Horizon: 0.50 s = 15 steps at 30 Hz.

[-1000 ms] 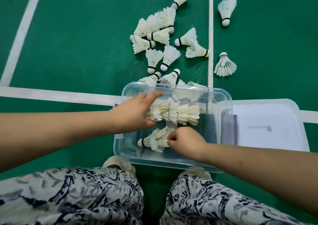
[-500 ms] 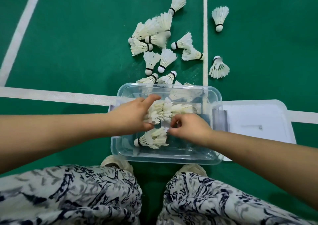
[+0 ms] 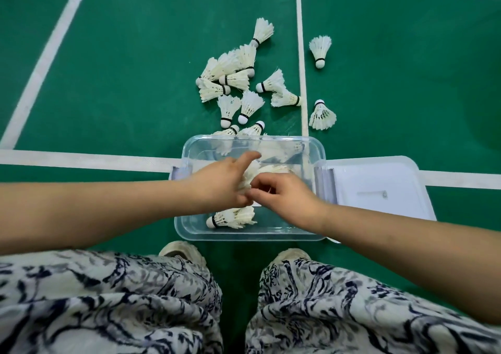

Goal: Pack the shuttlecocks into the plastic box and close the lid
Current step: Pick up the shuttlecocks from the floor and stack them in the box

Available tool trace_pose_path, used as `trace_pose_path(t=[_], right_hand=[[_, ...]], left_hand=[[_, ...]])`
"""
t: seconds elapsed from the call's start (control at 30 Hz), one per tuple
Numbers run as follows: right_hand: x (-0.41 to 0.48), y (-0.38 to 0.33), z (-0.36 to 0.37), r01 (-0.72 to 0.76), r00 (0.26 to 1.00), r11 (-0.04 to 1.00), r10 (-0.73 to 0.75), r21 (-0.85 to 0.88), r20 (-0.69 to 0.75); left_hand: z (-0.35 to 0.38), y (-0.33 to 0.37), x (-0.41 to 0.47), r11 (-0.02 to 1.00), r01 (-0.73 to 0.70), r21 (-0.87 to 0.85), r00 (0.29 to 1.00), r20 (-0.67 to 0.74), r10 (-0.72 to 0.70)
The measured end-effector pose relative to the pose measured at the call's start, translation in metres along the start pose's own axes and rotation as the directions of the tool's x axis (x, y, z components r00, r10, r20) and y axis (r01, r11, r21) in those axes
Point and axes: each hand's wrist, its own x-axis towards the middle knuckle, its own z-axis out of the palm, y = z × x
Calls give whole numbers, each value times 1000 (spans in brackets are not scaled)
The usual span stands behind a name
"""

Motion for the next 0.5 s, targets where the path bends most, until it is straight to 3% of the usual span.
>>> trace_pose_path(t=[0.13, 0.3, 0.5], right_hand=[[3, 2, -6, -33, 997, 997, 27, -73, -75], [7, 22, -19, -196, 973, 953, 161, -229, -164], [18, 39, -11, -242, 967, 870, 253, -430, -31]], left_hand=[[0, -5, -1, 999, 28, 35, 999, 18, -29], [-2, -15, 1, 997, 73, 8, 997, 31, -73], [3, -24, 3, 995, 97, 8, 993, 74, -97]])
